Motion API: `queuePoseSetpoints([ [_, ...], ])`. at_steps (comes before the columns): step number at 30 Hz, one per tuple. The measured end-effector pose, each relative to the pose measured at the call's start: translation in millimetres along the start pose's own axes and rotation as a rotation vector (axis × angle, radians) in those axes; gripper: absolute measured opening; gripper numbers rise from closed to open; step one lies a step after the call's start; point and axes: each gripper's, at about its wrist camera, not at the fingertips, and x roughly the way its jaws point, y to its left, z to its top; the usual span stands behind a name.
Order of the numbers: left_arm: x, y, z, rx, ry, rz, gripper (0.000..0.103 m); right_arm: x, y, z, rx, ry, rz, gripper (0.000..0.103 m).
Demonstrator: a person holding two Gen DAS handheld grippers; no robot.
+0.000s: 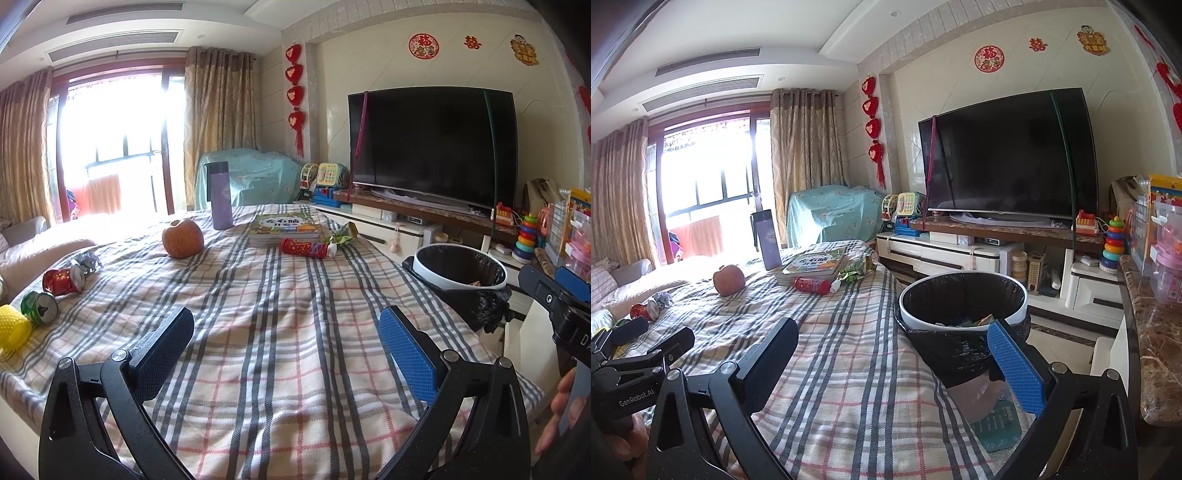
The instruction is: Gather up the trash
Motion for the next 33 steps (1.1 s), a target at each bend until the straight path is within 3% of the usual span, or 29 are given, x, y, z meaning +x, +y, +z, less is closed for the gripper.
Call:
queuePoseSetpoints([
  [33, 3.9, 1.2, -1.1, 0.001, 0.012, -0.013, 0.103, -1.1, 2.3, 2.8, -0.001, 0.001, 0.008, 0.103],
])
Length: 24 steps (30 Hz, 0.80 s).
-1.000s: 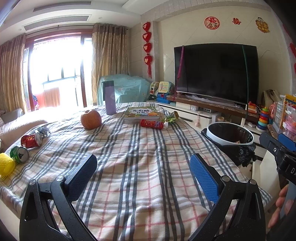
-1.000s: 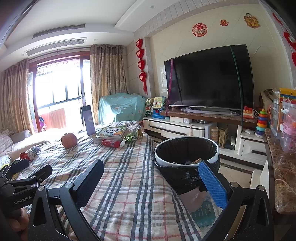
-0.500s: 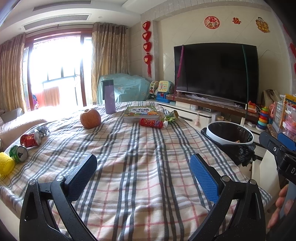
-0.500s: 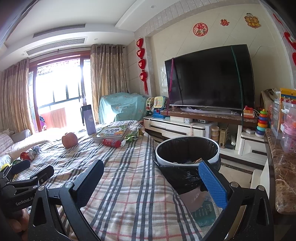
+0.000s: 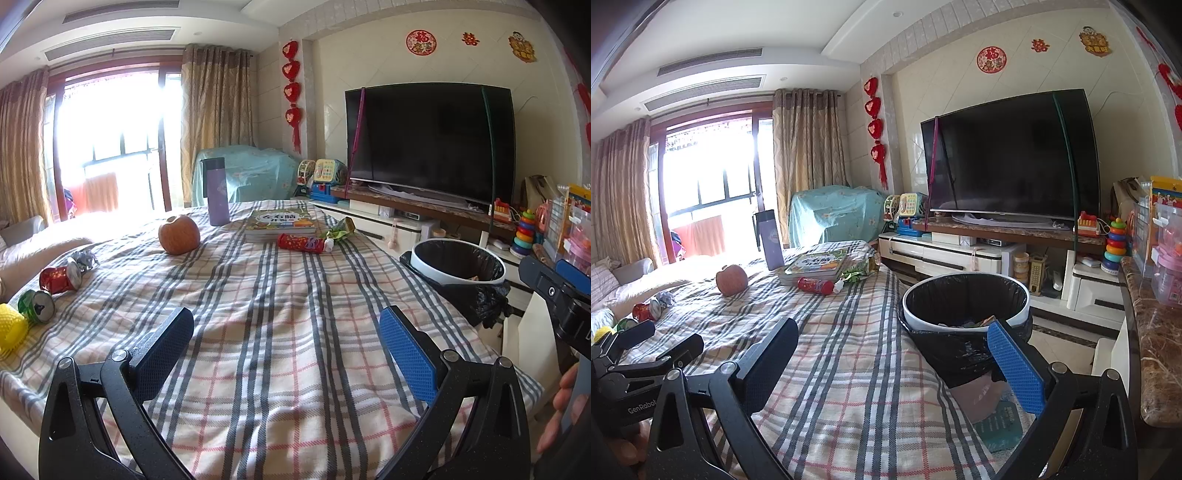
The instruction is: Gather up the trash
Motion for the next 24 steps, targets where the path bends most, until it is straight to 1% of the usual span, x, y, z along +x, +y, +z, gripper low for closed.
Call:
queuePoseSetpoints([
  [24, 9.6, 2.4, -5.4, -0.002, 0.031, -0.017, 0.103, 4.9, 0.0, -1.7, 0.003, 0.025, 0.014, 0.103],
])
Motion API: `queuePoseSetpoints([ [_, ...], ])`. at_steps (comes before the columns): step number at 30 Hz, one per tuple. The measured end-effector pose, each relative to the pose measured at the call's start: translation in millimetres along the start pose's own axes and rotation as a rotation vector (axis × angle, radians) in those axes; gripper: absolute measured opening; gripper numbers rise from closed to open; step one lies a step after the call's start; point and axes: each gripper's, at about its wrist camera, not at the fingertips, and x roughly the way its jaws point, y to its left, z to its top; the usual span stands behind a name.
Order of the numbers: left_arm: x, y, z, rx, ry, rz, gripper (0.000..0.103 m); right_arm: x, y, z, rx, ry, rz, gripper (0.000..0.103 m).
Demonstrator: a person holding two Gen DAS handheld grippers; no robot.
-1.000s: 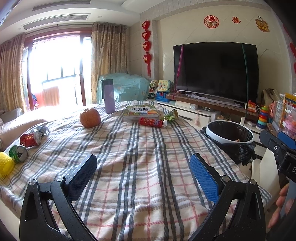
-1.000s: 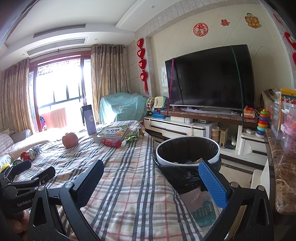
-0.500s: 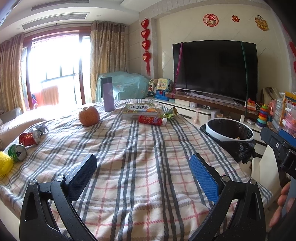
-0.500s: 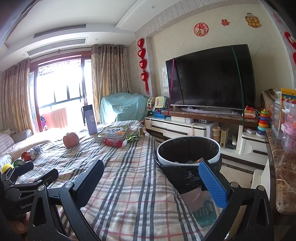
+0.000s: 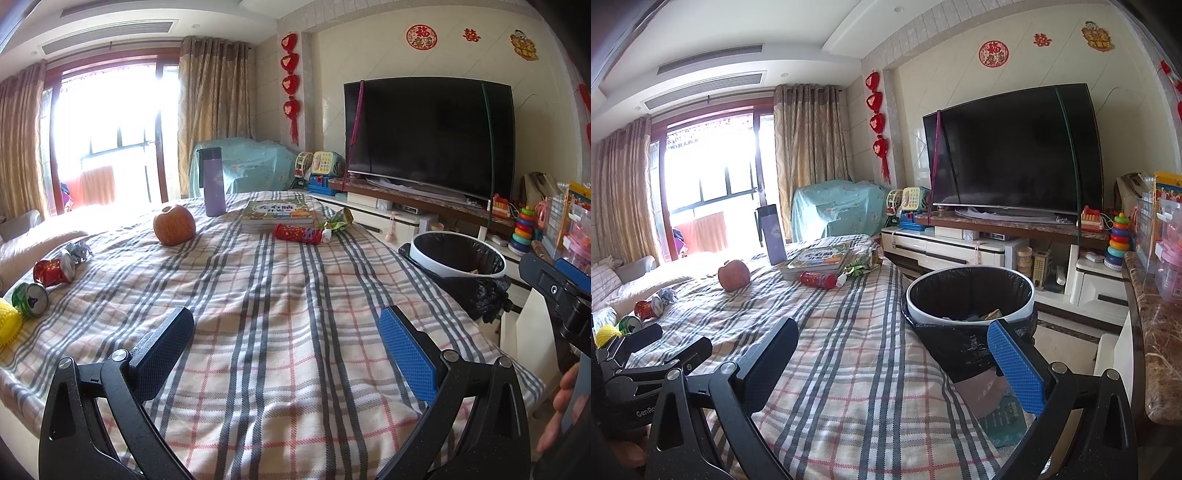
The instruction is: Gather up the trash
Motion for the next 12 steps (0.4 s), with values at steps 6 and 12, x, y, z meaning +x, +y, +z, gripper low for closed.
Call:
queuePoseSetpoints([
  [6, 1.5, -0.3, 0.7, 0.0, -0.006, -0.014, 0.103, 4.1, 2.4, 1.7, -0.003, 0.014, 0.002, 0.103],
  [12, 4.1, -1.2, 0.5, 0.002, -0.007, -0.039, 0.103, 9.8, 4.5, 4.0, -0.004, 0.035, -0.002, 0.103],
])
